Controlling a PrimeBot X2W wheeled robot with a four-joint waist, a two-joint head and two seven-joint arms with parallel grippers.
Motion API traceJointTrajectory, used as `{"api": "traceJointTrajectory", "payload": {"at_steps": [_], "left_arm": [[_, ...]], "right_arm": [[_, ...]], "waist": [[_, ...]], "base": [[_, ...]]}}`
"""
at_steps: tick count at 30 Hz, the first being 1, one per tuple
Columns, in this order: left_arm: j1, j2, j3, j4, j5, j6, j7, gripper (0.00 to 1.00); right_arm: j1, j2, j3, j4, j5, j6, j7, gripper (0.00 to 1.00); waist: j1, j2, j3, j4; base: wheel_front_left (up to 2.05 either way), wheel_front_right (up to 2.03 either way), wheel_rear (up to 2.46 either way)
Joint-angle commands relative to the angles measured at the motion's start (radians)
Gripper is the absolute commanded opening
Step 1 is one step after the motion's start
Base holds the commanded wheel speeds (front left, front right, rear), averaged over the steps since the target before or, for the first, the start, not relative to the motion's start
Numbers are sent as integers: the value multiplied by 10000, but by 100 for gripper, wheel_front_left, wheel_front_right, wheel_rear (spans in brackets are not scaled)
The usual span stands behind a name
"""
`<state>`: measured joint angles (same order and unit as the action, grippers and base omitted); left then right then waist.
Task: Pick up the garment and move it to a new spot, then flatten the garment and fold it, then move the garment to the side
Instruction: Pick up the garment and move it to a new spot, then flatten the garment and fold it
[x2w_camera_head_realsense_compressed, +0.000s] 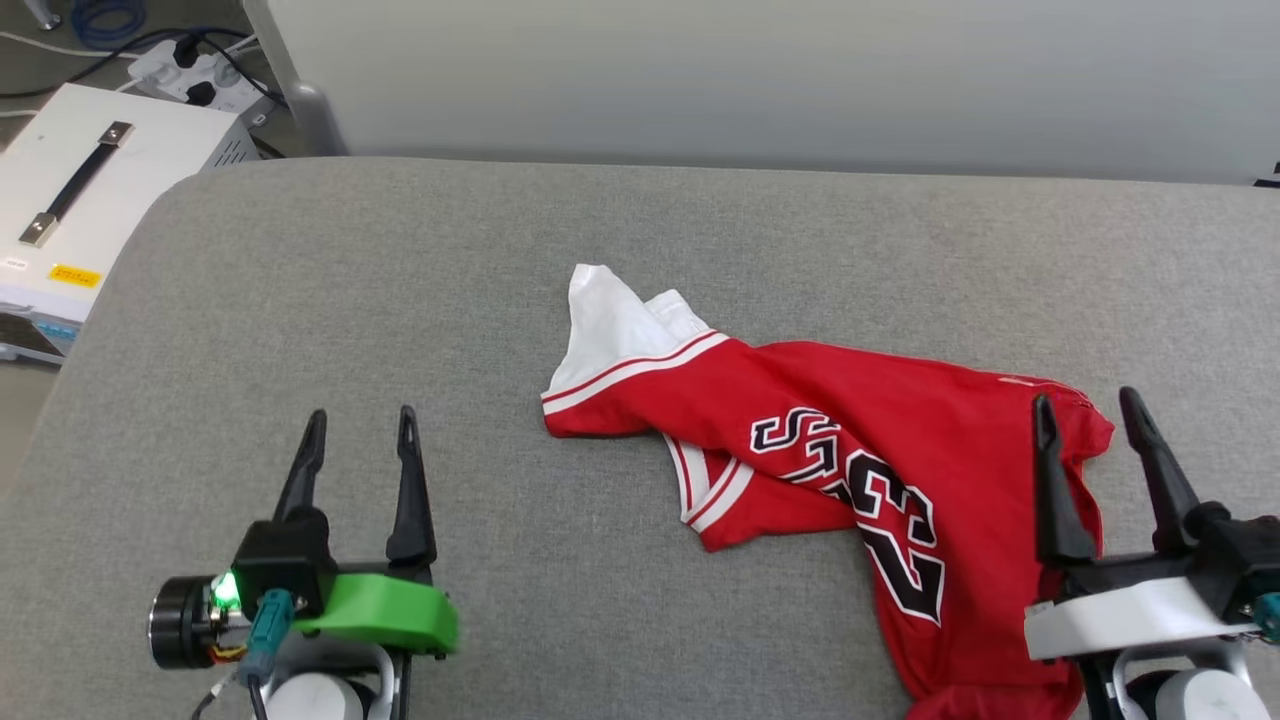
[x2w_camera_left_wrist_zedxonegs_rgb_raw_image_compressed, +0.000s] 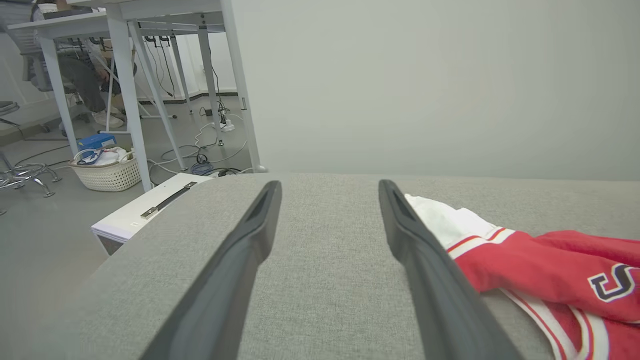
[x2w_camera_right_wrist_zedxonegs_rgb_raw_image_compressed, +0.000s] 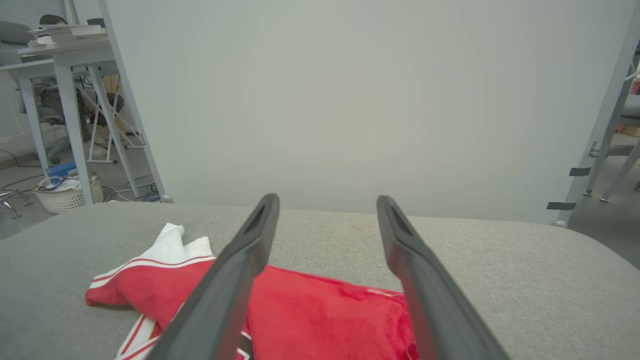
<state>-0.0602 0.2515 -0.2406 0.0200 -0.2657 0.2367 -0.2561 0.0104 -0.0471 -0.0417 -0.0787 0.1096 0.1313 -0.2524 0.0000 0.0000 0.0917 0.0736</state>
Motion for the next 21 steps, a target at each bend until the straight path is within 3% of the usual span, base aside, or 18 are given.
{"api": "traceJointTrajectory", "payload": {"at_steps": [1, 10, 21], "left_arm": [[234, -153, 145, 20, 169, -155, -56, 100], [981, -1005, 938, 273, 888, -1078, -56, 100], [1297, -1468, 1543, 496, 1493, -1797, -57, 100]], "right_arm": [[165, -31, 45, 80, -57, -6, -94, 100], [694, -31, 250, 449, -82, -6, -94, 100], [1087, -31, 267, 685, 6, -6, -94, 100]], "waist": [[0, 0, -97, 24], [0, 0, -403, 32], [0, 0, -613, 30]], "base": [[0, 0, 0], [0, 0, 0], [0, 0, 0]]}}
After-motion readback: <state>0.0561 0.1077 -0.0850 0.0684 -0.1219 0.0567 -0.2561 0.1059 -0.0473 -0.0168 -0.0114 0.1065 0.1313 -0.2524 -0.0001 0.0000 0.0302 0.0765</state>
